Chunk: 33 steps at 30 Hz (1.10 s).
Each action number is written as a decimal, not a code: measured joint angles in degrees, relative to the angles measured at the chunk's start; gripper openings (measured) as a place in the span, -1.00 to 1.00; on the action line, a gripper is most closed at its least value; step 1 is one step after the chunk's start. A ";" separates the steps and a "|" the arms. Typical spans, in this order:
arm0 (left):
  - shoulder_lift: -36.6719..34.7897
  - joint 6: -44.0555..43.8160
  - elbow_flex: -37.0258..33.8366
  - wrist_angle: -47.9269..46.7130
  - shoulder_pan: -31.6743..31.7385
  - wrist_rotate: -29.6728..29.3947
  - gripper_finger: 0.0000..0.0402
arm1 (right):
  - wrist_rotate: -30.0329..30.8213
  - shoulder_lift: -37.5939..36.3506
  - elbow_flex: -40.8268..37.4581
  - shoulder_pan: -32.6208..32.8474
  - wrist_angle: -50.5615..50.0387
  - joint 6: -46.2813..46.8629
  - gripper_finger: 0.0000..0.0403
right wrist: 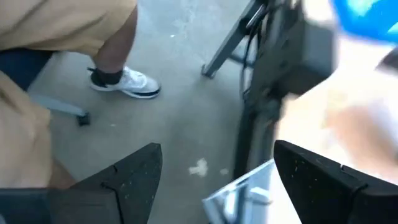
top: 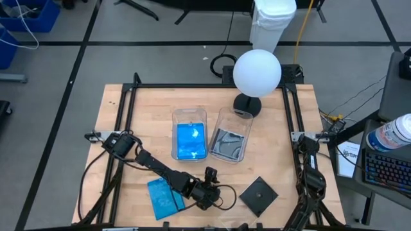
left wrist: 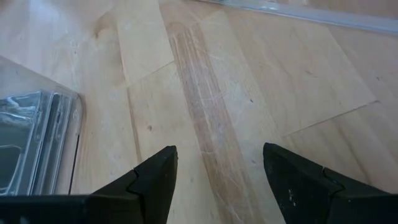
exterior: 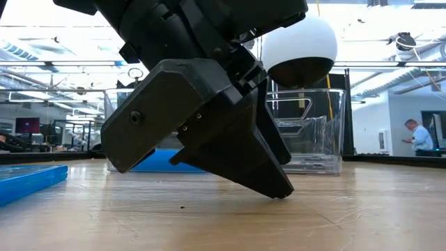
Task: Pick & place jewel cases by type
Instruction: Put the black cd case into the right transparent bin
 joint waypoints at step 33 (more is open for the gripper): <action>0.00 -0.46 0.00 -0.04 1.60 1.05 0.21 | 1.38 3.39 1.51 2.45 -5.67 -4.50 -0.06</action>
